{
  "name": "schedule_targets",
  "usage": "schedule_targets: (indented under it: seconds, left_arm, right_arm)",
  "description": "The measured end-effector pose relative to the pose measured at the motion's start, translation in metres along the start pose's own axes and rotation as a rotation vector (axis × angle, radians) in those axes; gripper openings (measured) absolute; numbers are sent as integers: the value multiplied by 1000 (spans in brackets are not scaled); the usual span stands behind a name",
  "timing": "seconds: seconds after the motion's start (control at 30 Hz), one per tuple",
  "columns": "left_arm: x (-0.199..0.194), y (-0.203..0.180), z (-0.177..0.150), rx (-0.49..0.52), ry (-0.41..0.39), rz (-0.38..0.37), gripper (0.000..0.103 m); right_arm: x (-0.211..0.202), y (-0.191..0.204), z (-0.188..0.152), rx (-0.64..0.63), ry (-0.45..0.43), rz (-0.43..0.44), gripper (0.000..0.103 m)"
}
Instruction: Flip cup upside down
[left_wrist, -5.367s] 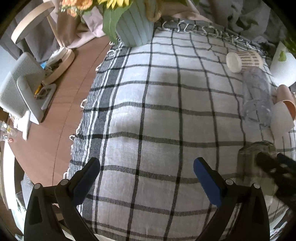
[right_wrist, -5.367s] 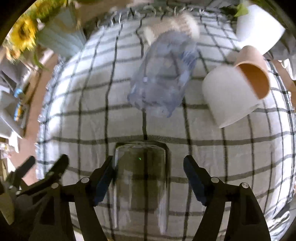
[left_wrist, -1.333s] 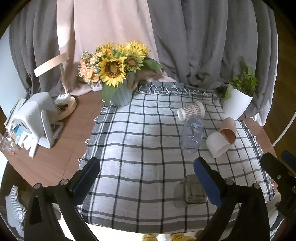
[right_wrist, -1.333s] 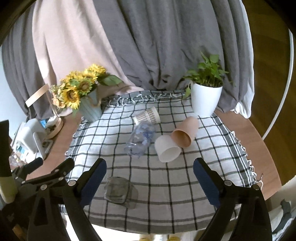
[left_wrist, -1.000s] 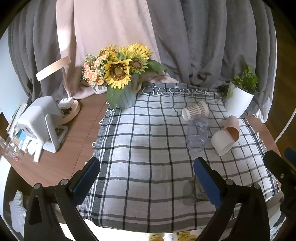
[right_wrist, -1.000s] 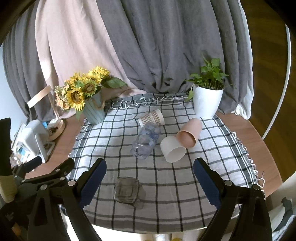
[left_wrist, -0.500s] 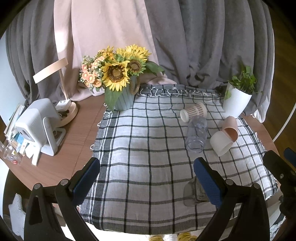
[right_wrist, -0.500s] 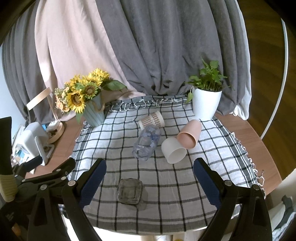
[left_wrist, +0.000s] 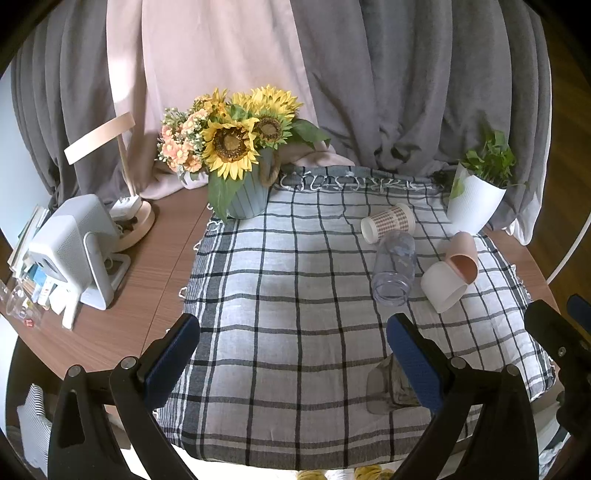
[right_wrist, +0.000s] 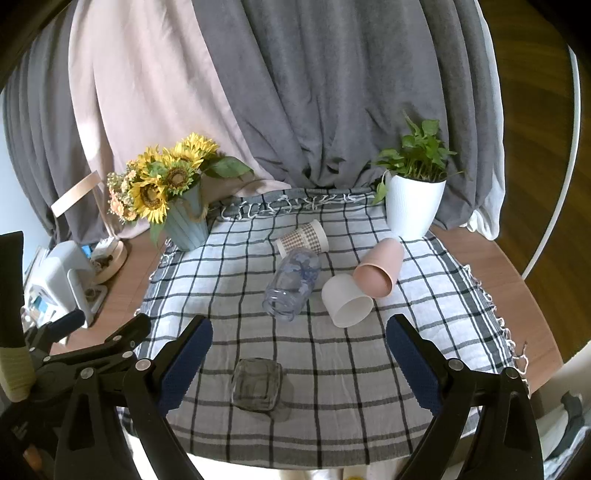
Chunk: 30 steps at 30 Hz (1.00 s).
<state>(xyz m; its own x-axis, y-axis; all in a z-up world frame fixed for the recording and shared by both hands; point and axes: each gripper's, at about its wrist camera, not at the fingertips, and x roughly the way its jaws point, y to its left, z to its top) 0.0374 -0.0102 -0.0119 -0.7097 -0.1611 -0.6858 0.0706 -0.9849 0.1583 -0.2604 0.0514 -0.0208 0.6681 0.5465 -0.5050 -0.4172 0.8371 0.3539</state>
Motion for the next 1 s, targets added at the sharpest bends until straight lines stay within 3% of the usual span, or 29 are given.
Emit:
schedule_targets:
  seconds: [1.0]
  left_arm:
    - [8,-3,3,0,8,-2,103]
  right_arm:
    - [8,0,1,1,4,-4,95]
